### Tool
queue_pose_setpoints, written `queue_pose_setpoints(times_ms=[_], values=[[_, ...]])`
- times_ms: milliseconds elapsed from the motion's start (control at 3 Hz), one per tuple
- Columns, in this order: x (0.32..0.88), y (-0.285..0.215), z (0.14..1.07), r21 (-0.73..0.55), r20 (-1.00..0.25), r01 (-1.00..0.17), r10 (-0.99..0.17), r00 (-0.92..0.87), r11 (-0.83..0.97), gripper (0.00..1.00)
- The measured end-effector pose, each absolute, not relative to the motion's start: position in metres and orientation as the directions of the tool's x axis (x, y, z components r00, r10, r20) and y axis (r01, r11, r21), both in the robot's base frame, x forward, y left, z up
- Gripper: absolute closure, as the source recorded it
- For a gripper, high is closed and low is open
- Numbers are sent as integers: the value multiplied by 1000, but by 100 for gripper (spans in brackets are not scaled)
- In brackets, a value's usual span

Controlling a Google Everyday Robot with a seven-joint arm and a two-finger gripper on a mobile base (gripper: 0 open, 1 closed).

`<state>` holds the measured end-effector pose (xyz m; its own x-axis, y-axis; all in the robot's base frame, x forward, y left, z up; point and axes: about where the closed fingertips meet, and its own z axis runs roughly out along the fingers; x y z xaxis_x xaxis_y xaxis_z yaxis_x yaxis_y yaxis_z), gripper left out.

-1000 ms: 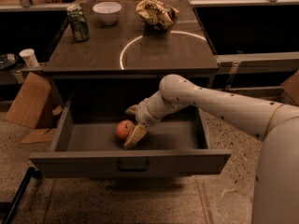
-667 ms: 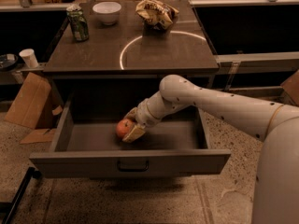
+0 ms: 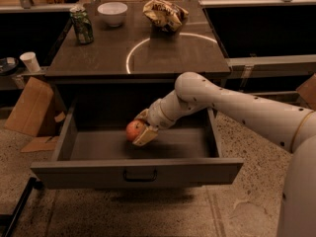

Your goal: Pick apple from top drawer and place on counter

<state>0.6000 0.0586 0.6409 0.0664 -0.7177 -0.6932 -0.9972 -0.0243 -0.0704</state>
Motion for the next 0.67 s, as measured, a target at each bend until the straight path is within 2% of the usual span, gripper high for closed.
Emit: queue_pose_setpoints(times_ms=[333, 667], values=[[600, 34, 691, -101, -687, -994, -721, 92, -32, 100], [590, 2, 739, -127, -673, -991, -731, 110, -32, 100]])
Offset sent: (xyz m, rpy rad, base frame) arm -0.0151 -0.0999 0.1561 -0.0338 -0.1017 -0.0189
